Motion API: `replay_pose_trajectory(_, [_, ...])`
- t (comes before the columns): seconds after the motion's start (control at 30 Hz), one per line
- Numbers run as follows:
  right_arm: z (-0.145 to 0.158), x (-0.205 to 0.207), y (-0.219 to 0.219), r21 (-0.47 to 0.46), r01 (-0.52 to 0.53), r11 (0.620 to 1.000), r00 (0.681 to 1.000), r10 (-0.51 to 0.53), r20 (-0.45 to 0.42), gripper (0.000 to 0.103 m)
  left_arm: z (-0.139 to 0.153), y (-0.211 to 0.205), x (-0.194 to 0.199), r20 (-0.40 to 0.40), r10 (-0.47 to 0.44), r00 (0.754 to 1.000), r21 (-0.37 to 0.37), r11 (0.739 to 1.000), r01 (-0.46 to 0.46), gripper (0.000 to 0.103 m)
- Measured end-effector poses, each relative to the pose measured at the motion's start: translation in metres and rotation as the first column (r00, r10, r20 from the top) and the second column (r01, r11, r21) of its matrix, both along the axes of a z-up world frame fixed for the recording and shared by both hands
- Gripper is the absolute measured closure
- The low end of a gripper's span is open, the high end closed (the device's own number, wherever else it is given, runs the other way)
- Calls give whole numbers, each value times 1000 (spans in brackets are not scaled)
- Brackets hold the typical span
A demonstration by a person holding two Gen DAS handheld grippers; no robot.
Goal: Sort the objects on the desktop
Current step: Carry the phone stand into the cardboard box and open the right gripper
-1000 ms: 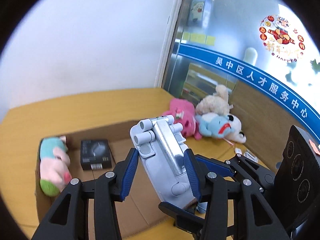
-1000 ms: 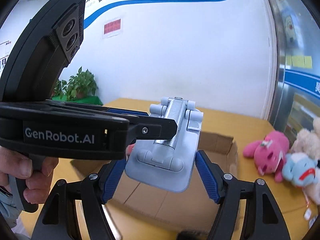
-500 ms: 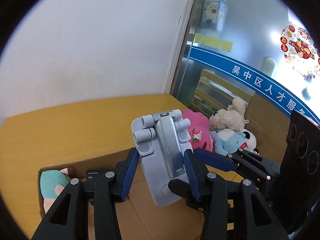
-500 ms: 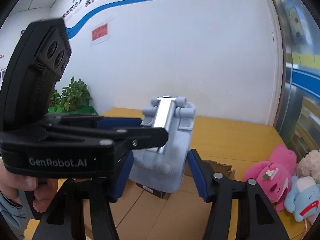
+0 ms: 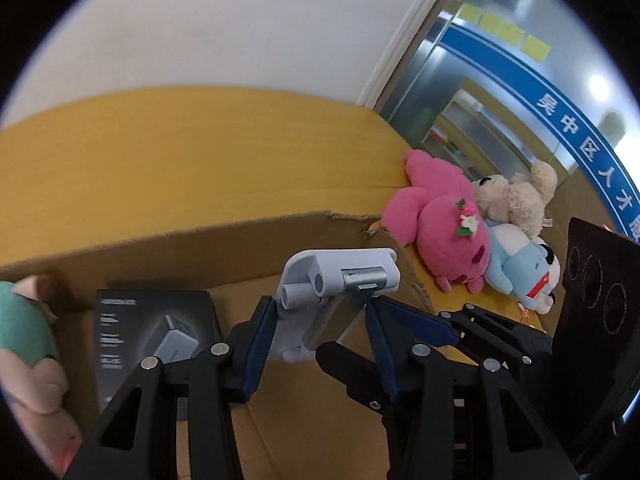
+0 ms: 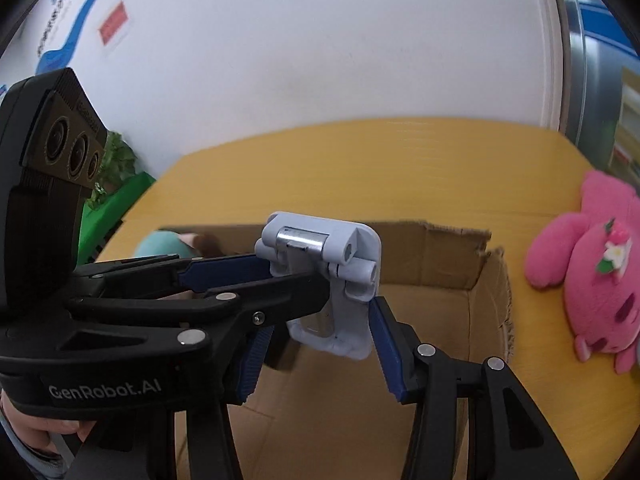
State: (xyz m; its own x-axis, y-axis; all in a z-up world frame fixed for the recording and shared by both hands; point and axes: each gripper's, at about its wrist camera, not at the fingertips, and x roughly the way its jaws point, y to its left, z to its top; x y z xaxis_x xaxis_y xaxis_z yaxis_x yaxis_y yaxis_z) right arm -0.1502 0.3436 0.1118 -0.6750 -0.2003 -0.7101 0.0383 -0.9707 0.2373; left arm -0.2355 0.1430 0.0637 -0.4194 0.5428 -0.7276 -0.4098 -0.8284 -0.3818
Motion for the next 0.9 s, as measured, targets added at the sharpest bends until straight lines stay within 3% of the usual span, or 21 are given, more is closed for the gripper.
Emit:
replay_pose_trajectory(0.1, [-31,-22,12,-14,14,1000,997,-13,78,55,-23,2,-14,70,10,997,-5,1000,-10,59])
replay_pose_trajectory(0.13, [-38,-24,12,-21,15,1000,995,-13,95,55,-28,3,-19,86,8,996,5,1000,-8,66])
replay_pose_trajectory(0.17, [-46,-28,13,-34,13,999,994,-9,111,66,-34,5,-23,113,-2,994,15,1000,0,67])
replay_pose_trajectory(0.23, [-48,-29,1,-35,10,999,991,-5,137,63,-42,9,-29,155,-13,988,37,999,7,70])
replay_pose_trajectory(0.27, [-53,-34,-1,-49,-11,999,989,18,148,70,-45,11,-32,156,-3,988,11,1000,1,71])
replay_pose_trajectory(0.4, [-62,-46,-7,-38,-12,999,982,19,186,67,-56,8,-42,202,14,979,15,1000,-17,71])
replay_pose_trajectory(0.57, [-68,-41,0,-26,28,999,976,-22,217,48,-55,4,-36,191,13,982,-19,1000,-10,71])
replay_pose_trajectory(0.7, [-52,-30,-6,10,25,1000,982,-26,189,37,-24,-6,-20,80,28,996,-39,999,-25,68])
replay_pose_trajectory(0.8, [-25,-5,-15,79,25,997,990,-36,134,21,16,-19,10,-70,65,995,-110,991,-73,62])
replay_pose_trajectory(0.87, [-6,14,-21,143,31,989,995,-44,94,16,46,-33,41,-201,96,975,-156,979,-129,41])
replay_pose_trajectory(0.9, [3,26,-24,166,34,985,997,-46,69,14,59,-40,56,-259,108,960,-162,975,-153,36])
